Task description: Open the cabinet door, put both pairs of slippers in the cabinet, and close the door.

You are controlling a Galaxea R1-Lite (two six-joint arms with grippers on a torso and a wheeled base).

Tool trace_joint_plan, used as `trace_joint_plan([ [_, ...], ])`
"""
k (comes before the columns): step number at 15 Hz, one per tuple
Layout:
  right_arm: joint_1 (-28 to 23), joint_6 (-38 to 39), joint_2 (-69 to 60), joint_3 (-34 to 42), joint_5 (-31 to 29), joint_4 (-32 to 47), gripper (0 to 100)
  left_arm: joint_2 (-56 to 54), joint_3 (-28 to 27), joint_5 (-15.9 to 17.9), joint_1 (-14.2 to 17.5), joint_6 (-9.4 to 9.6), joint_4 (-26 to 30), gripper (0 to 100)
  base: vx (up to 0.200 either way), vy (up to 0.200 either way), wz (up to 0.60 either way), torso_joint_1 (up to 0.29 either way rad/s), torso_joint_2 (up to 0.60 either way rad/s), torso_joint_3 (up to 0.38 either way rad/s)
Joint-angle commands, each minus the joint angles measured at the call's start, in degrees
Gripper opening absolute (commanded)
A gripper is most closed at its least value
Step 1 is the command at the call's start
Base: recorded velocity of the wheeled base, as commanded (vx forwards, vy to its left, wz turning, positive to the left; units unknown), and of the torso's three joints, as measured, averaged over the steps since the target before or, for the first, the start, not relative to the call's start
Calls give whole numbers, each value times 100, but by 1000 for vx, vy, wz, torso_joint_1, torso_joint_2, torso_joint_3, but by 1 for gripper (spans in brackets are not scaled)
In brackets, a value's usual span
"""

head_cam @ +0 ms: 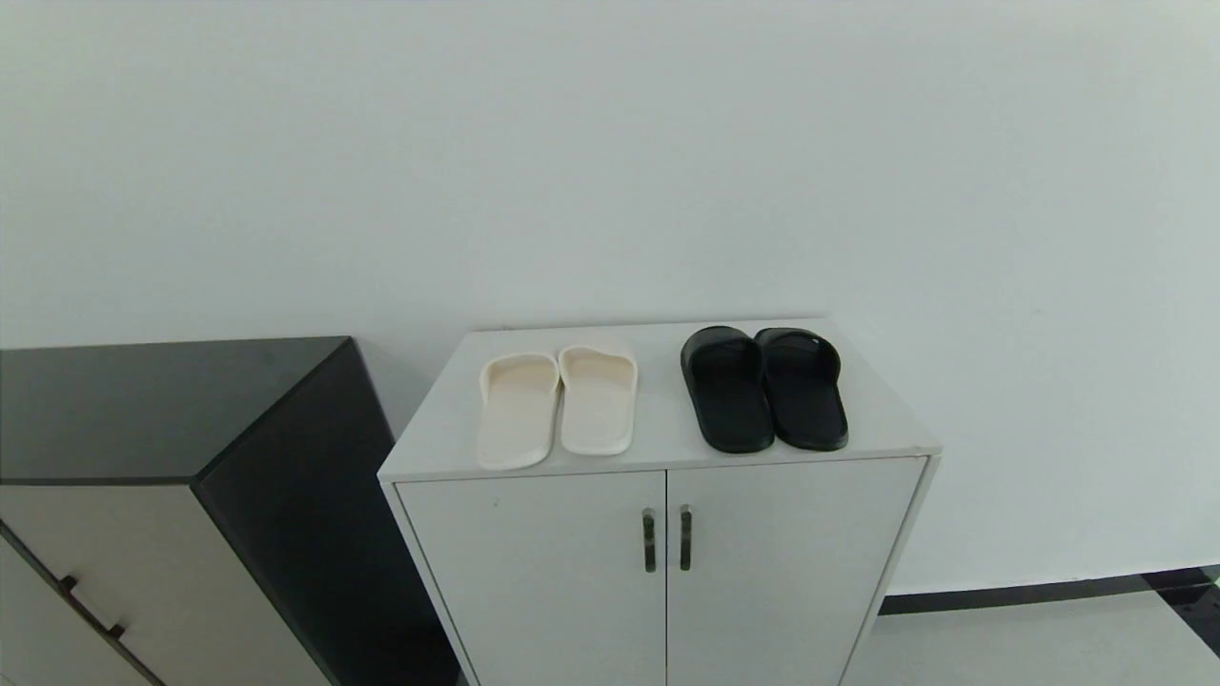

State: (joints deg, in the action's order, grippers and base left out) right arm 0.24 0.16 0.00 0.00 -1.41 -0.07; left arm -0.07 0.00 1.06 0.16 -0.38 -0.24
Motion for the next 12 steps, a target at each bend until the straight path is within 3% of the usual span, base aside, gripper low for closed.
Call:
trace_joint_plan([
  [1, 2, 19, 0, 0, -8, -10, 0, 7, 0, -1, 2, -6, -2, 0, 0, 0, 0, 0, 0, 0],
  [2, 2, 28, 0, 0, -8, -10, 0, 7, 0, -1, 2, -6, -2, 0, 0, 0, 0, 0, 0, 0],
  [3, 2, 19, 9, 0, -8, -10, 100, 7, 0, -1, 2, -6, -2, 0, 0, 0, 0, 0, 0, 0],
  [8, 2, -271, 44, -176, 18, -125, 100, 7, 0, 8, 2, -15, -2, 0, 0, 0, 0, 0, 0, 0],
  [10, 64, 459, 1477, -2461, 352, 227, 100, 7, 0, 8, 2, -6, -2, 0, 0, 0, 0, 0, 0, 0],
  [12, 64, -139, 2971, -2856, 1486, 790, 100, 7, 0, 8, 2, -6, -2, 0, 0, 0, 0, 0, 0, 0],
])
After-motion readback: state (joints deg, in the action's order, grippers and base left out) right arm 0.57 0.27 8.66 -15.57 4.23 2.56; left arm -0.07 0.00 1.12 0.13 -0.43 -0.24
